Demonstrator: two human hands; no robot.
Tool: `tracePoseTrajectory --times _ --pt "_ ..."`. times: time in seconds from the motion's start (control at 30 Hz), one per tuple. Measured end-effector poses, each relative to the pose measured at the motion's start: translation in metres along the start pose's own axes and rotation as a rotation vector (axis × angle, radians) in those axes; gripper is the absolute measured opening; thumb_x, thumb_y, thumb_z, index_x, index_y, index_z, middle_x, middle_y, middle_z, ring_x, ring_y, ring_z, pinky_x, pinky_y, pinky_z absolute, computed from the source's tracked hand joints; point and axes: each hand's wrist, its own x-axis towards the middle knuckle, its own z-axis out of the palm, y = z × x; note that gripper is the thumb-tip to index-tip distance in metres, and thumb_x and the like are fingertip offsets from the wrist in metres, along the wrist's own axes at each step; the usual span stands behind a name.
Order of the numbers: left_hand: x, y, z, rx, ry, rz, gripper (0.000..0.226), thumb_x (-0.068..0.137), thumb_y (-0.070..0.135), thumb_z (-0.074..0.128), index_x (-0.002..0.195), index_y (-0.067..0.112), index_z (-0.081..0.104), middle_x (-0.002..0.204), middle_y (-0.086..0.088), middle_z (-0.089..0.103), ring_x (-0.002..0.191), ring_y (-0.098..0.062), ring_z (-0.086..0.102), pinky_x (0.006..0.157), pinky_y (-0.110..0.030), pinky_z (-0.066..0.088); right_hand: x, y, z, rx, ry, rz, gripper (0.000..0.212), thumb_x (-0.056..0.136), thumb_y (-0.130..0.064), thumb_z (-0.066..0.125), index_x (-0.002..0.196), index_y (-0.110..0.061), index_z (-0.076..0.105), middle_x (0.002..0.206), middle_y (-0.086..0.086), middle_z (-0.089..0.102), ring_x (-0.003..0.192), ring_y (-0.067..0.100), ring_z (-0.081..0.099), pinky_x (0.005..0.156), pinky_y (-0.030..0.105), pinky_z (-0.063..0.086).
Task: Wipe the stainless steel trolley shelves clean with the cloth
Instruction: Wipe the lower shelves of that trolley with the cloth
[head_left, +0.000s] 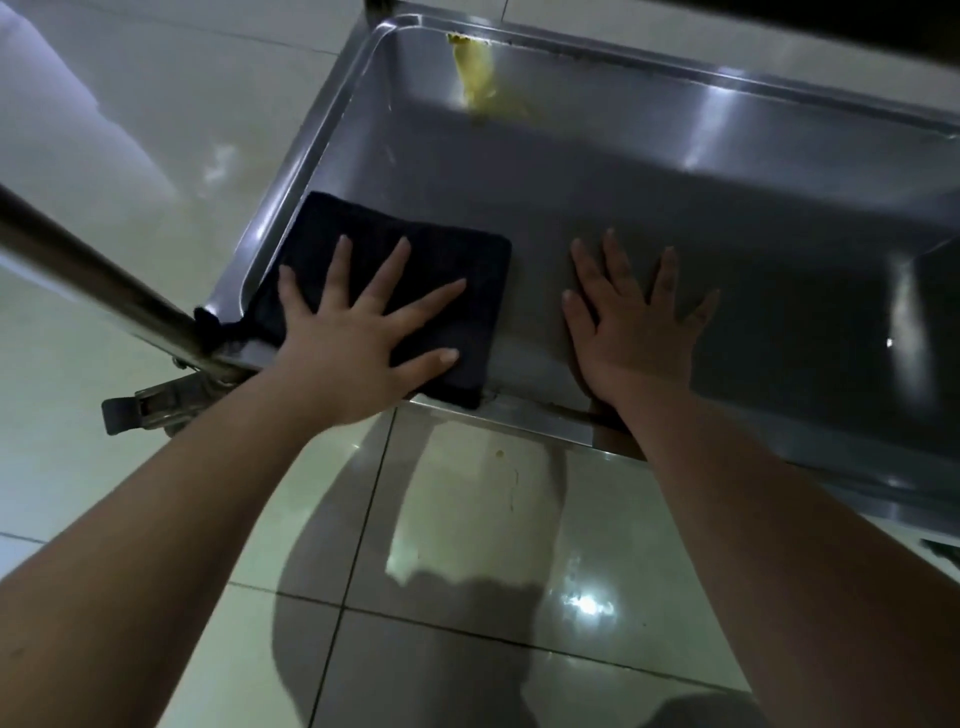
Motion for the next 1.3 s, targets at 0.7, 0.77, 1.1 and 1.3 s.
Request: tracePoseTrajectory --times 0.7,0.77,1.1,1.3 --pt "0.093 -0.020 -0.025 0.014 0.064 -0.050 0.065 0.085 0.083 0.017 0.142 0.066 -0.008 0.163 0.009 -0.015 0.147 -0.039 -0.019 0.103 -0.079 -0.008 -0.004 -0.032 0.003 -0.080 -0.058 -0.013 0.057 0.093 -0.067 0.006 0.146 -0.057 -0.013 0.160 -0.019 -0.020 0.144 0.044 -0.022 0.111 0.069 -0.012" --pt "0.115 -0.017 -0.032 0.018 0.068 -0.043 0.065 0.085 0.083 0.018 0.143 0.065 -0.005 0.164 0.008 -0.013 0.147 -0.040 -0.018 0.103 -0.080 -0.008 -0.003 -0.032 0.002 -0.080 -0.061 -0.008 0.057 0.093 -0.067 0.005 0.146 -0.057 -0.013 0.160 -0.019 -0.019 0.145 0.043 -0.021 0.111 0.069 -0.011" --pt "0.121 -0.006 -0.034 0.024 0.044 -0.015 0.063 0.086 0.082 0.014 0.143 0.066 -0.007 0.164 0.007 -0.014 0.146 -0.043 -0.018 0.103 -0.080 -0.007 0.001 -0.032 0.003 -0.077 -0.035 -0.004 0.056 0.094 -0.066 0.008 0.147 -0.058 -0.010 0.161 -0.019 -0.016 0.147 0.040 -0.019 0.110 0.069 -0.011" --pt "0.022 0.004 -0.009 0.009 -0.011 -0.012 0.065 0.079 0.084 0.007 0.137 0.069 -0.017 0.161 0.009 -0.024 0.144 -0.042 -0.025 0.102 -0.079 -0.010 0.001 -0.034 0.002 -0.070 -0.049 0.002 0.055 0.095 -0.065 0.008 0.147 -0.057 -0.011 0.160 -0.020 -0.018 0.146 0.040 -0.020 0.110 0.070 -0.012"
